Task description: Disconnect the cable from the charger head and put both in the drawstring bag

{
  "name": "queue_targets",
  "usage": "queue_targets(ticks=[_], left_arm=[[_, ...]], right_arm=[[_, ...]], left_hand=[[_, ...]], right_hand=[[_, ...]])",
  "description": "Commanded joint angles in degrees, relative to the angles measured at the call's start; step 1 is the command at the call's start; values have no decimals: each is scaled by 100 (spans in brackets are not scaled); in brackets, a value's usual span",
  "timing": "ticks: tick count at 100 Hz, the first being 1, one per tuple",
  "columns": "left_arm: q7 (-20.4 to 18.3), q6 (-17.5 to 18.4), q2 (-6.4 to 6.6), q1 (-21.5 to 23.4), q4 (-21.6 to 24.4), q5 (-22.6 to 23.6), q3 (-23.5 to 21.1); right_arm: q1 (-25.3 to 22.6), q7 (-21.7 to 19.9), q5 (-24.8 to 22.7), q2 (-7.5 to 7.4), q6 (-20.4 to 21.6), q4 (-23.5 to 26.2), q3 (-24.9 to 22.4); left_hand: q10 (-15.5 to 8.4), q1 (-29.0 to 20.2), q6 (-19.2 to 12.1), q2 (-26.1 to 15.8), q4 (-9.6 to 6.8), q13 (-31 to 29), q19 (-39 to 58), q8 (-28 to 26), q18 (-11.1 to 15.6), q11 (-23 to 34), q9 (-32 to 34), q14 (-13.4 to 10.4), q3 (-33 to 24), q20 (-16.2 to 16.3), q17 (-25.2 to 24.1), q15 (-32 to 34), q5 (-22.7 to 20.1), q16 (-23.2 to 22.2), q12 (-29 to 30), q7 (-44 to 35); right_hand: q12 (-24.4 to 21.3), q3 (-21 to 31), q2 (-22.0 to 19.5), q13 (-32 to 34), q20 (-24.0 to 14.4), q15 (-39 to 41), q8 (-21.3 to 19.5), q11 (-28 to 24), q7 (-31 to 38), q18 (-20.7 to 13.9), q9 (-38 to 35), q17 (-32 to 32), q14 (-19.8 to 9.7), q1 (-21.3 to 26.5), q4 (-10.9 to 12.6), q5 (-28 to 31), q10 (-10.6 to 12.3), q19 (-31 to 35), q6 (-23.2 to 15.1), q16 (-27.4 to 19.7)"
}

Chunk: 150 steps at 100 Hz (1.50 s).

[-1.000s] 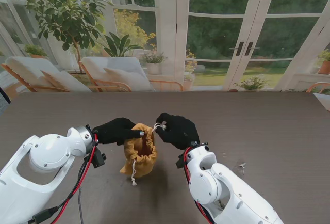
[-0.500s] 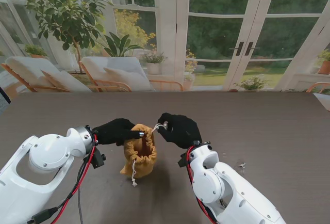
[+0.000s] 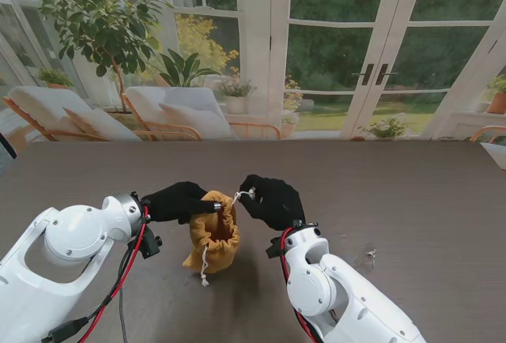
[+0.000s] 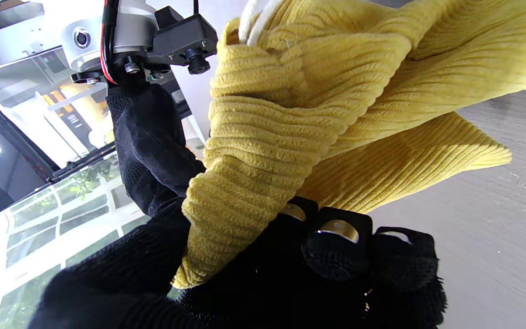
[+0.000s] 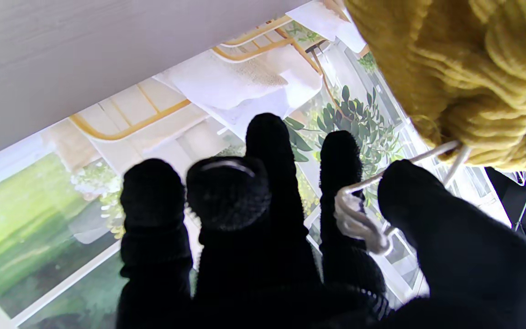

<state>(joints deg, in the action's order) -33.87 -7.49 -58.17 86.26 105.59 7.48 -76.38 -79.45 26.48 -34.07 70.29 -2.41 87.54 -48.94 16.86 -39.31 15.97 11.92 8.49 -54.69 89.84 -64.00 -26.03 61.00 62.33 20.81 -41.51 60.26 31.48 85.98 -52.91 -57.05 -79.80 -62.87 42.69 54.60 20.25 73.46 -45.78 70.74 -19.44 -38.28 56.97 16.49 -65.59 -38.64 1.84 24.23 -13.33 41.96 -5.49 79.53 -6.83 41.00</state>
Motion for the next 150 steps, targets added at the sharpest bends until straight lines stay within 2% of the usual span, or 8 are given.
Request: queue_targets(ticks=[1,28,46,55,88,109,134,150], left_arm=[[-115,-40,-5,12,35,-28,-10],[-133,-84,1,52,72,-7,-31],[-135,-48,1,32,49,-19,-26],[-147,-28,4,24,36,-16,-23],[-158,-63,10,54,63,17,-37],[-172,-41,13,53,54,20,-42],[-167,-42,13,78,72,33,-56],[-168,-54,14,90,79,36,-60]], right_arm=[[-18,-58,21,52,-1,-19,46],[-2,-4,73,86,3,-78,99],[-27,146,358,192,-8,-126,134],[-50,212,548,251,-17,-136,136],[-52,227,768,303,7,-161,123],[-52,313,898,364,-30,-187,155],[-21,721,1092,541,-98,-305,212],[4,851,1122,587,-102,-346,211]], left_hand=[[117,-138,207,-84,-79,100,-7,15,108,-16,-77,193,107,143,-71,-47,10,-3,27,-26],[142,-179,226,-88,-88,88,-3,37,89,-35,-73,220,161,150,-66,-47,-9,0,39,2],[131,-186,226,-92,-92,77,2,44,93,-40,-61,215,180,154,-55,-44,-12,3,47,11],[136,-181,220,-97,-92,73,5,41,91,-41,-61,213,187,154,-47,-43,-19,5,49,5],[141,-191,224,-100,-94,77,4,41,85,-42,-58,217,201,152,-49,-43,-15,9,51,10],[137,-201,218,-109,-95,77,4,41,89,-42,-60,217,213,151,-46,-43,-6,9,51,14],[144,-215,225,-117,-97,78,8,44,87,-45,-59,222,243,151,-43,-43,-2,10,52,20],[144,-233,235,-120,-101,79,8,46,87,-45,-59,224,262,151,-44,-43,-2,10,52,25]], right_hand=[[67,-199,-165,180,48,98,64,-79,79,165,-130,-1766,50,25,-162,8,85,248,-194,67],[87,-116,-89,192,57,41,190,-101,-148,168,-144,-1733,54,-202,-105,33,72,229,-266,23],[76,-177,-403,179,50,107,68,-98,-149,262,-266,-1735,190,-417,-87,184,5,239,-297,49],[74,-195,-447,172,33,115,-40,-83,-133,399,-291,-1697,297,-413,-89,192,-42,229,-261,49],[72,-226,-467,166,17,86,-91,-48,-122,399,-258,-1690,334,-401,-117,153,-57,227,-295,34],[81,-255,-357,166,0,30,129,-42,-429,417,-244,-1642,386,-356,-189,24,-89,206,-649,8],[85,-206,-226,165,-17,73,114,-72,-300,493,-343,-1627,459,-226,-258,21,-97,224,-679,25],[83,-189,-234,163,-18,111,131,-83,-224,519,-363,-1648,458,-204,-270,-16,-96,250,-647,38]])
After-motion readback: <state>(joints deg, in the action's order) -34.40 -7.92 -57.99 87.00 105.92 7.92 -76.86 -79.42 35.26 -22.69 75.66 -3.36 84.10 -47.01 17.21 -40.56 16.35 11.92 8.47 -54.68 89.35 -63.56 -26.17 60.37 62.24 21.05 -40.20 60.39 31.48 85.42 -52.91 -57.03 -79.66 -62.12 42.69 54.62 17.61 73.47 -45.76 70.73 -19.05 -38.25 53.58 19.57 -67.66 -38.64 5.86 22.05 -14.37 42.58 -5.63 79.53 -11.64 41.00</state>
